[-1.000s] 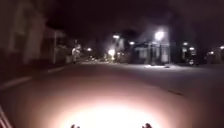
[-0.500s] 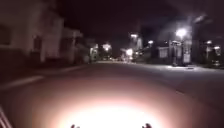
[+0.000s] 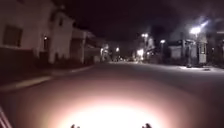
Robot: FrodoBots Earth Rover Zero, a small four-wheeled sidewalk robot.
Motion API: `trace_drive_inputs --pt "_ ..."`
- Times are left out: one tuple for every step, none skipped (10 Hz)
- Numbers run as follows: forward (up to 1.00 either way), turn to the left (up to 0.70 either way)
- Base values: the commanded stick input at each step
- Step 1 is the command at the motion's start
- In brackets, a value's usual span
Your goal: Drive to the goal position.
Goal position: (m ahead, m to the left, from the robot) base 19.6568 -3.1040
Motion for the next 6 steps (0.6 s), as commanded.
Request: trace_drive_inputs --pt "0.85 -0.34" --pt "0.85 -0.19" --pt "0.85 0.00" --pt "0.85 0.00" --pt "0.85 0.00" --pt "0.85 0.00"
